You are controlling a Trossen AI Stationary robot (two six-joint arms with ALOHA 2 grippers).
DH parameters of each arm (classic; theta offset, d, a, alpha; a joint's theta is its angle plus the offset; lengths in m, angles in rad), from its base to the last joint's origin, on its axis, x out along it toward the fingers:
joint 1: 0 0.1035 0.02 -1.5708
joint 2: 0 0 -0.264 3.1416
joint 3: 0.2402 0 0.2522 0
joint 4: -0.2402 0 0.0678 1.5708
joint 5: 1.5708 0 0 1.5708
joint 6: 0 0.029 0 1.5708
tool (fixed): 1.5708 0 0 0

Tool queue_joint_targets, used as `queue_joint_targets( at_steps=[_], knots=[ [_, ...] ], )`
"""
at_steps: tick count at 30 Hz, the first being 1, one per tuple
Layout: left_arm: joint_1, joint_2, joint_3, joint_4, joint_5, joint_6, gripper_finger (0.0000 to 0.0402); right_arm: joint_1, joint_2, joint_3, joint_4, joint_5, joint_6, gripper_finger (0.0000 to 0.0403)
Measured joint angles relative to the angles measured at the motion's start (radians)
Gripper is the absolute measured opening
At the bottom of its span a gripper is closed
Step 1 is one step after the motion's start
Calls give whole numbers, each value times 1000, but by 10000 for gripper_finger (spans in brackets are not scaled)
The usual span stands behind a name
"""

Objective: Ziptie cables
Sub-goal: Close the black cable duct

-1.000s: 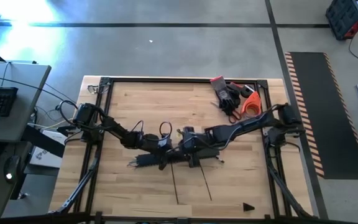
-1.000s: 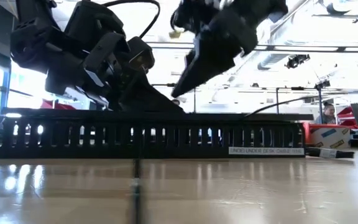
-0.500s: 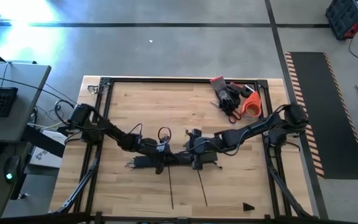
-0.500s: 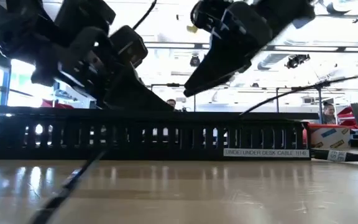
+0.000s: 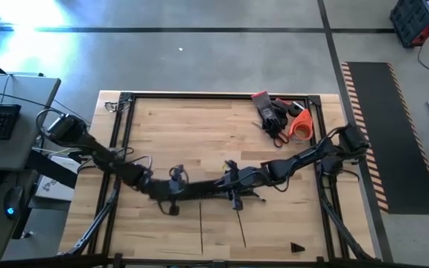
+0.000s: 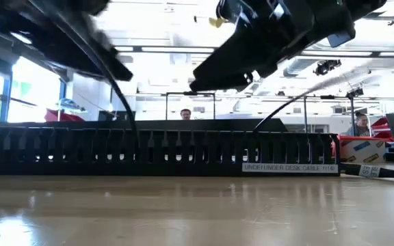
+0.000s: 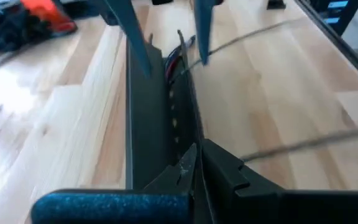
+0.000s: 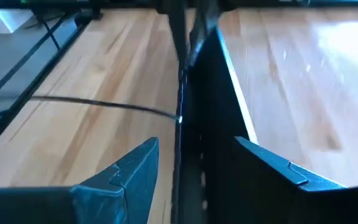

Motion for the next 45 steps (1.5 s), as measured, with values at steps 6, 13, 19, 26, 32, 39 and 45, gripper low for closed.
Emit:
queue_joint_targets(
  at_steps=[6,13,19,26,32,39,45],
  knots=[
    [-159,-50,45,-159,-191,-172,0,1,0,3,-12,18,-98,215],
    [-304,-39,132,-405,-350,-395,0,-10,31,89,-303,135,-128,255],
    [-329,7,134,-410,-361,-485,0,-25,39,92,-354,108,-120,246],
    [-301,64,135,-412,-363,-484,0,-34,40,91,-399,100,-112,172],
    [-262,52,136,-413,-367,-347,33,-34,36,93,-386,86,-71,57],
    [-201,2,196,-544,-364,-243,133,-34,-9,91,-425,36,-25,22],
    [-134,-1,221,-695,-250,-250,187,-31,-89,91,-501,44,-31,10]
  ],
)
